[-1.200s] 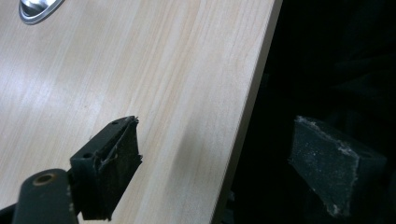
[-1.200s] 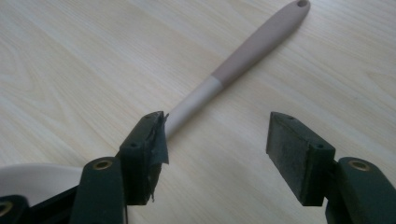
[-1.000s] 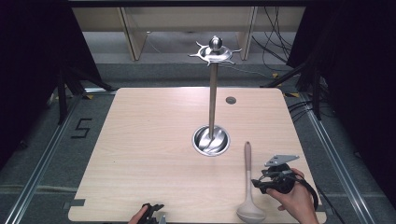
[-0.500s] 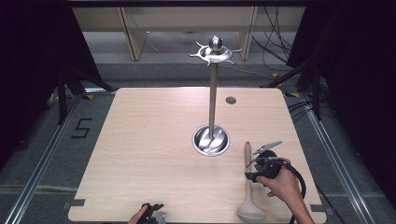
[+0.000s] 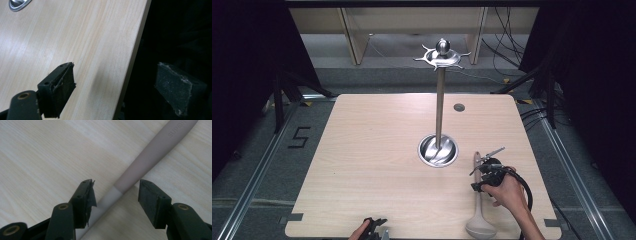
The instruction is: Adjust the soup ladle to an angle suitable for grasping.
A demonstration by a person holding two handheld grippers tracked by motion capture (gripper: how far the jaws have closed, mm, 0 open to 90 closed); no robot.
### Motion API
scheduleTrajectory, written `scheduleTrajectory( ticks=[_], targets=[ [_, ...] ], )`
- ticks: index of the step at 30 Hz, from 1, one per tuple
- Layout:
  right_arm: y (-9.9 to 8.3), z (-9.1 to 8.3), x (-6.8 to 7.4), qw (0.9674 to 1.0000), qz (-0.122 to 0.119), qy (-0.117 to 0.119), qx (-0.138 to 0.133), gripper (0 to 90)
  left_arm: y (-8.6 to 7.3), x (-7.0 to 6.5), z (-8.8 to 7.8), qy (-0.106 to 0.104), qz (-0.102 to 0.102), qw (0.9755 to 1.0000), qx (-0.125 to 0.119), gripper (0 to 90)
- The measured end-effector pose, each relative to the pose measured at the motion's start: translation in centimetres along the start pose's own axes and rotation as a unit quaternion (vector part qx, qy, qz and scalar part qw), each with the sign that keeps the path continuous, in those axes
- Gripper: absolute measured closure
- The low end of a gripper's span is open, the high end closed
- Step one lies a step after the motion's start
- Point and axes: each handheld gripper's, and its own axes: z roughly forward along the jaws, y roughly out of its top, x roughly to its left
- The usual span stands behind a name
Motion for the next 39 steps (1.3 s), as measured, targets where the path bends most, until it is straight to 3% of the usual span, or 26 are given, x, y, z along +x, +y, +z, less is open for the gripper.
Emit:
scheduleTrajectory(
  ticks=[1, 5, 7, 8, 11, 12, 13, 18, 20, 25, 28, 29, 30, 34, 35, 38, 39],
  targets=[
    [0.1, 0.1, -0.1, 1.0000, -0.002, 0.003, 0.000, 46.7, 0.0, 0.0, 0.1, -0.009, 0.000, 1.0000, -0.003, 15.1],
    [0.4, 0.3, -0.1, 0.9998, -0.012, -0.001, 0.014, 49.4, 0.0, 0.0, 0.0, 0.000, 0.000, 1.0000, -0.001, 15.1],
    [0.7, 0.4, -0.2, 0.9997, -0.010, -0.007, 0.020, 49.5, 0.0, 0.0, 0.1, -0.010, 0.003, 0.9999, -0.001, 15.1],
    [0.7, 0.5, 0.0, 0.9996, 0.003, -0.010, 0.027, 49.8, 0.0, 0.0, 0.1, -0.012, 0.003, 0.9999, -0.001, 15.1],
    [0.8, 0.8, 0.0, 0.9991, 0.008, -0.012, 0.040, 49.4, -0.1, 0.0, 0.0, 0.001, -0.003, 1.0000, -0.002, 15.1],
    [0.7, 0.8, 0.0, 0.9990, 0.011, -0.008, 0.042, 49.5, -0.1, 0.1, 0.1, -0.012, 0.000, 0.9999, -0.001, 15.1],
    [0.7, 0.8, 0.0, 0.9990, 0.011, -0.008, 0.042, 49.5, -0.1, 0.1, 0.1, -0.012, 0.000, 0.9999, -0.001, 15.1],
    [1.0, 1.2, 0.2, 0.9984, 0.004, -0.015, 0.054, 49.5, 0.0, -0.1, 0.1, -0.002, -0.002, 1.0000, -0.003, 15.1],
    [1.2, 1.3, 0.2, 0.9982, -0.008, -0.017, 0.057, 49.5, 0.1, -0.1, 0.1, -0.014, 0.001, 0.9999, 0.000, 15.1],
    [1.8, 1.3, 0.3, 0.9960, -0.014, -0.016, 0.087, 49.9, 0.0, 0.0, 0.0, -0.001, 0.001, 1.0000, 0.002, 15.1],
    [1.8, 1.3, 0.2, 0.9964, -0.015, -0.012, 0.083, 51.8, 0.0, 0.0, 0.0, -0.002, -0.002, 1.0000, -0.001, 15.1],
    [1.9, 1.3, 0.0, 0.9971, -0.003, 0.000, 0.077, 54.3, 0.0, 0.0, 0.1, -0.011, 0.000, 0.9999, -0.003, 15.1],
    [1.9, 1.3, 0.1, 0.9968, 0.005, 0.003, 0.079, 54.7, 0.0, 0.1, 0.1, -0.011, 0.002, 0.9999, 0.002, 15.1],
    [1.9, 1.2, -0.3, 0.9972, 0.001, 0.014, 0.074, 57.2, 0.0, 0.0, 0.0, -0.004, 0.001, 1.0000, 0.006, 15.1],
    [1.9, 1.1, -0.4, 0.9970, 0.011, 0.019, 0.075, 59.7, 0.0, 0.0, 0.0, -0.003, 0.000, 1.0000, 0.003, 15.1],
    [1.9, 1.0, -0.6, 0.9976, -0.008, 0.016, 0.066, 61.8, 0.0, 0.0, 0.0, -0.005, 0.001, 1.0000, 0.005, 15.1],
    [2.0, 0.7, -0.4, 0.9971, -0.016, 0.002, 0.075, 63.3, 0.0, 0.0, 0.0, -0.006, 0.000, 1.0000, 0.006, 15.1]
  ],
)
